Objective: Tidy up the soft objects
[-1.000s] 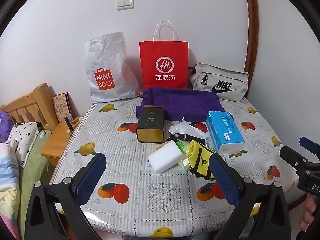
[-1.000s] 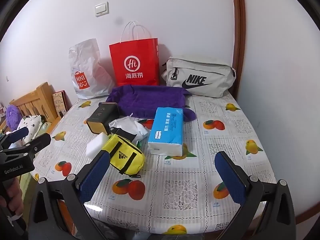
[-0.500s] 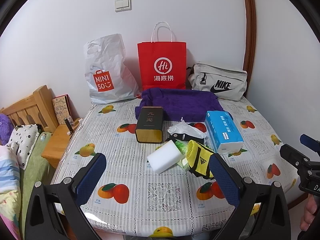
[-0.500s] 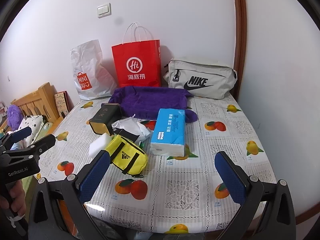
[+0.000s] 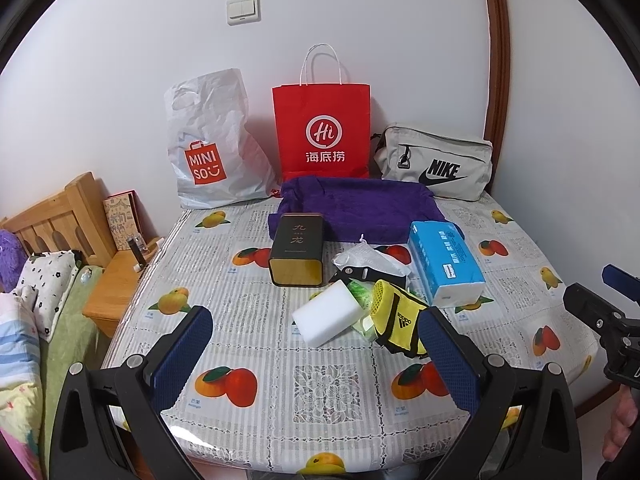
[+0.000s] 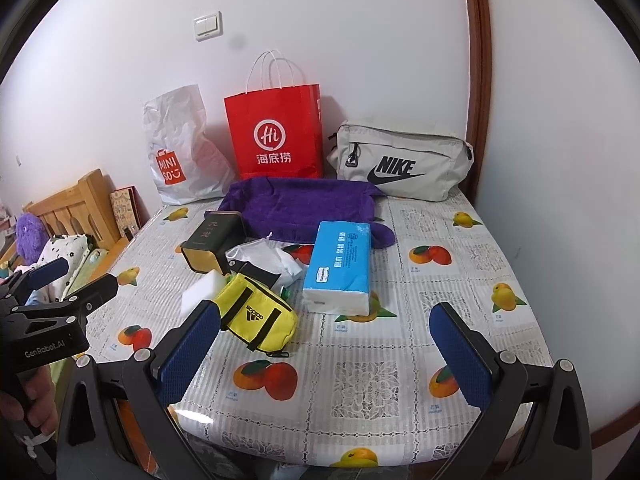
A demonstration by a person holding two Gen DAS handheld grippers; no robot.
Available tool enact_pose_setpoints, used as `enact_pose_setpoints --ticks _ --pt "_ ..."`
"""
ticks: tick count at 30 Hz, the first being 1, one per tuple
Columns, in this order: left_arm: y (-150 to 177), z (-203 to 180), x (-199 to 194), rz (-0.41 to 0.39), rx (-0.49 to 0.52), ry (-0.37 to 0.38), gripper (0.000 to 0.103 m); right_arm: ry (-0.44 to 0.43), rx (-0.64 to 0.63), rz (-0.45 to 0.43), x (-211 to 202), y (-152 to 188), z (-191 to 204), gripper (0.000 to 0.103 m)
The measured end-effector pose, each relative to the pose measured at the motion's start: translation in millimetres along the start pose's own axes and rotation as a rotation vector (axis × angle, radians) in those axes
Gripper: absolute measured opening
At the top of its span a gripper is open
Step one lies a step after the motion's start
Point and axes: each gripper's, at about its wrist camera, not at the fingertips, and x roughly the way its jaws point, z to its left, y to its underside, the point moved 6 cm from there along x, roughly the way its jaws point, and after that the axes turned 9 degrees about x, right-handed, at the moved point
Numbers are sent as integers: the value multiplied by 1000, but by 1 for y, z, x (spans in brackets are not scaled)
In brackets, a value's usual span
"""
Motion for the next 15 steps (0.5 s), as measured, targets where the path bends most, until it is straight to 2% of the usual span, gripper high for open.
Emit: enact_pose_setpoints --ticks 15 --pt "-2 0 -2 -5 9 -4 103 -3 -2 -1 -1 -1 0 103"
